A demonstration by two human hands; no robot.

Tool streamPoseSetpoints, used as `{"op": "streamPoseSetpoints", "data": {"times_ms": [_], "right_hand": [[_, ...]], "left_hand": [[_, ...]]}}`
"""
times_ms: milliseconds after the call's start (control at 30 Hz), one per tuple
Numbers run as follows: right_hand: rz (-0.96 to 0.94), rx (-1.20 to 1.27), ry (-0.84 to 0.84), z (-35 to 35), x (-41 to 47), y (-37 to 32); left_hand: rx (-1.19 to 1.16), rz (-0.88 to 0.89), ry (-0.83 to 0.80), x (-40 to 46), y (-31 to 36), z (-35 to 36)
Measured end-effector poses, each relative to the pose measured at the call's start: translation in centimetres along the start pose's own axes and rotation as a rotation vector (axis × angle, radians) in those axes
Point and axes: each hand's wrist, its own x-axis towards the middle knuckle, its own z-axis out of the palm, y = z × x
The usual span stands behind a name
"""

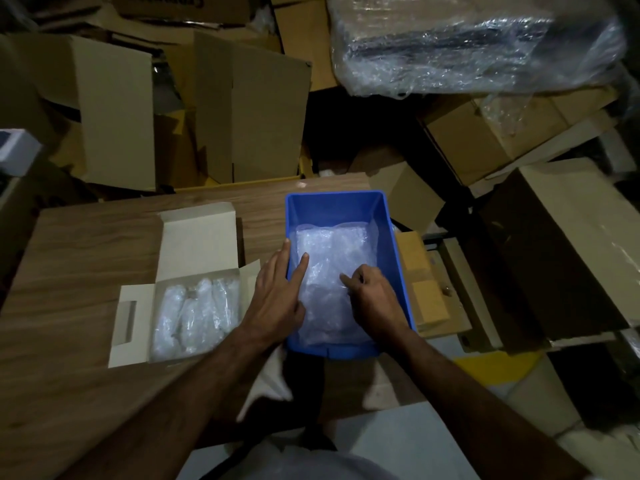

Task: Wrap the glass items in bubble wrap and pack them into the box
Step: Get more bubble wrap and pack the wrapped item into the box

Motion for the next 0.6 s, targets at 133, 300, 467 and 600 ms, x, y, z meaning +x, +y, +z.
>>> {"op": "streamPoseSetpoints", "data": {"times_ms": [133,300,467,600], "right_hand": [[0.008,-0.030,0.229,-1.4,-0.5,-0.5],[-0.015,-0.032,0.325,-3.7,-1.2,-2.5],[-0.169,0.033,0.441,-6.4,-0.6,-4.5],[-0.211,0.160,0.385,-7.1,1.0,-7.3]], "left_hand": [[-0.033,0.012,0.026,-0.1,0.5,-0.4],[-0.408,0.080,0.194,-0.1,1.6,-2.2],[-0.475,0.250,0.404,-0.7,1.2,-7.7],[-0.417,0.343,0.535,-3.0,-1.5,-11.5]]}}
